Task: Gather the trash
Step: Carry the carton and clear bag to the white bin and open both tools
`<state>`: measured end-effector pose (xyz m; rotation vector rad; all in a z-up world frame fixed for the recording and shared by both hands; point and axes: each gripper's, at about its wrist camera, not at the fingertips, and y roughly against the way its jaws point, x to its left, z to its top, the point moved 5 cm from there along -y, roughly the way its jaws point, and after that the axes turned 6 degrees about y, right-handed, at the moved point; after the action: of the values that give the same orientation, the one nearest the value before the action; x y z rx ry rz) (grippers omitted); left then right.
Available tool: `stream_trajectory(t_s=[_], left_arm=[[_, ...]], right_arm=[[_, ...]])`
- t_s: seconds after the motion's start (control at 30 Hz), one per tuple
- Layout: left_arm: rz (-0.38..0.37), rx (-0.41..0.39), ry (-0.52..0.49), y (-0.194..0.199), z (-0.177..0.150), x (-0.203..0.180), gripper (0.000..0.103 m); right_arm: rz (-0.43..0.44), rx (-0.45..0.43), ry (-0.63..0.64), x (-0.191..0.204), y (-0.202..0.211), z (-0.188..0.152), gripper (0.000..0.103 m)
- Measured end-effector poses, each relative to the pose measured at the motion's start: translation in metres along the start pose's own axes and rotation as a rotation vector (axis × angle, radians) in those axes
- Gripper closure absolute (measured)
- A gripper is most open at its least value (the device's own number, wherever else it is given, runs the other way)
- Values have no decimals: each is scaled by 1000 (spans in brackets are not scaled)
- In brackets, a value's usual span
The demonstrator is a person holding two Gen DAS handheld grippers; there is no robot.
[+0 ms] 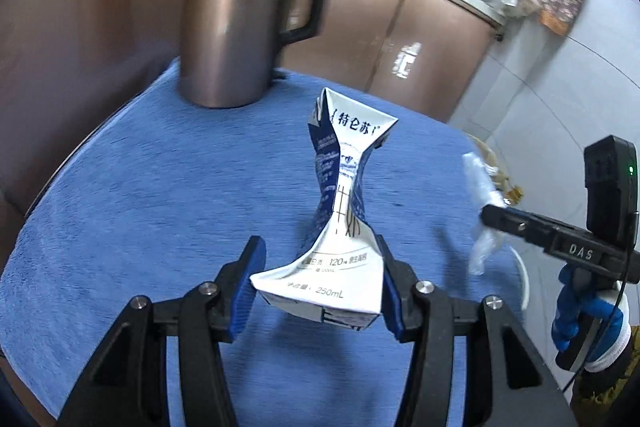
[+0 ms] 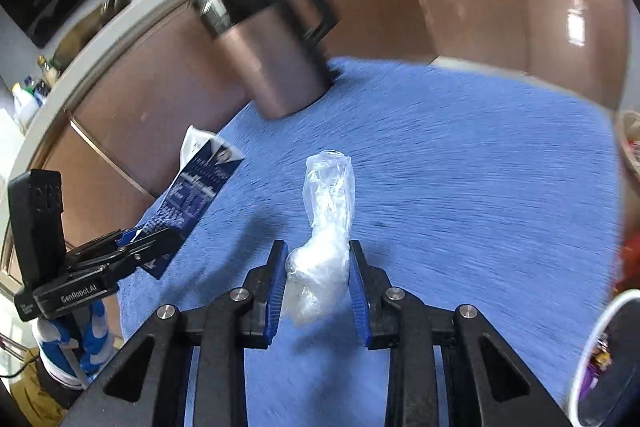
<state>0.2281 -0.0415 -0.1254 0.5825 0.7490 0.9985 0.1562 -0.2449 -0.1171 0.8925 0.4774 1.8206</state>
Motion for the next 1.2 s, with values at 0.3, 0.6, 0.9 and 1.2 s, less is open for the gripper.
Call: stream_trajectory(t_s=[0.3,0.6,0.9,1.2], left_arm=[[-167,81,-148,-26,-22,-145,53],[-285,251,-322,-99,-63,-314,53],[-325,377,-324,-163,-88,-403,52],[-389,411,-273,-177,-93,-428,39]], right_arm=[[-299,-139,-168,-116,139,-67,75],[-546,-101,-367,-229,199,-150,75],[-656,-46,-401,-282,209,-175,73],[-749,-43,-409,-292,214,-187,45]])
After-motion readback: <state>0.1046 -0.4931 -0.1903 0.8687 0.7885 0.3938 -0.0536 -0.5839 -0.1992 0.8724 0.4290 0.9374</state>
